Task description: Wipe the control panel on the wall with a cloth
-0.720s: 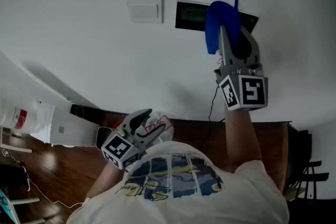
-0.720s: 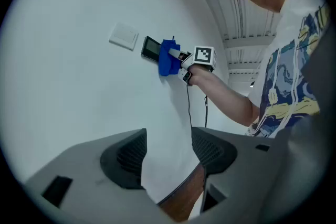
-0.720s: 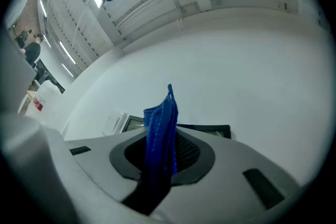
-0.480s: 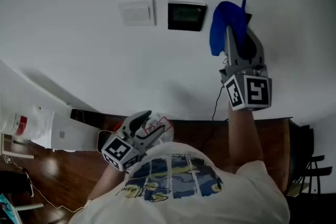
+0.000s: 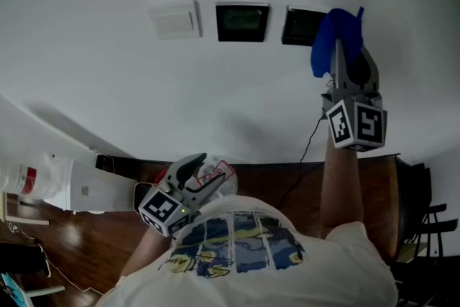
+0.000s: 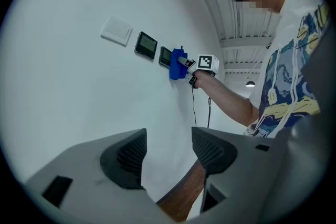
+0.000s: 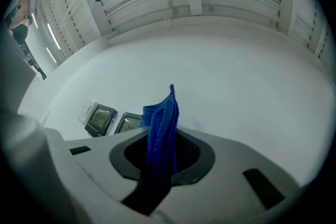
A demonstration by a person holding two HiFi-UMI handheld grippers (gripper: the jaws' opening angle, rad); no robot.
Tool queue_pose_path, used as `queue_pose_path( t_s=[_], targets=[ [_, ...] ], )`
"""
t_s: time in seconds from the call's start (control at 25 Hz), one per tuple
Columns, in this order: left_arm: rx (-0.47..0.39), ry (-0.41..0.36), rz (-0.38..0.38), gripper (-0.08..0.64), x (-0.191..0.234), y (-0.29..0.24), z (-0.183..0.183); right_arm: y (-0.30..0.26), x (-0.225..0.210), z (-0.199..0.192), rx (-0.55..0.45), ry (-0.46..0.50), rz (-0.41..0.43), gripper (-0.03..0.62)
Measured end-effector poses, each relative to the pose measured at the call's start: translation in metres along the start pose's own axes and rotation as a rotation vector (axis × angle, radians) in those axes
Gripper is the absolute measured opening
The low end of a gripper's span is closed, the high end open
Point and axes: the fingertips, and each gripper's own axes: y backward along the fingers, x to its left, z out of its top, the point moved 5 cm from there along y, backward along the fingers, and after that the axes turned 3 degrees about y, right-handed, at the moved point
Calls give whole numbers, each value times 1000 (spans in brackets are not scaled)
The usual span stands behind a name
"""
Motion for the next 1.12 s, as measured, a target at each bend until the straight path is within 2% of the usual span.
queue_pose_path(
  t_s=[0.24, 0.4, 0.56, 0.76, 0.96, 1.12],
  targets=[
    [-1, -1, -4, 242, 0, -3, 4, 9, -19, -9, 26, 8, -52, 97],
    [-4, 4, -10, 242, -1, -6, 5, 7, -22, -18, 42, -3, -50, 97],
    [-6, 5, -1, 242, 0, -2, 4, 21, -14, -4, 4, -36, -38, 97],
    [4, 4, 13, 242, 5, 4, -2, 30, 37, 24, -57, -81, 94, 97],
    [-5, 7, 14, 242, 2, 7, -1, 3, 105, 30, -102, -110, 258, 97],
    [8, 2, 36, 242, 5, 17, -7, -25, 147, 29, -119, -115, 333, 97]
  ],
)
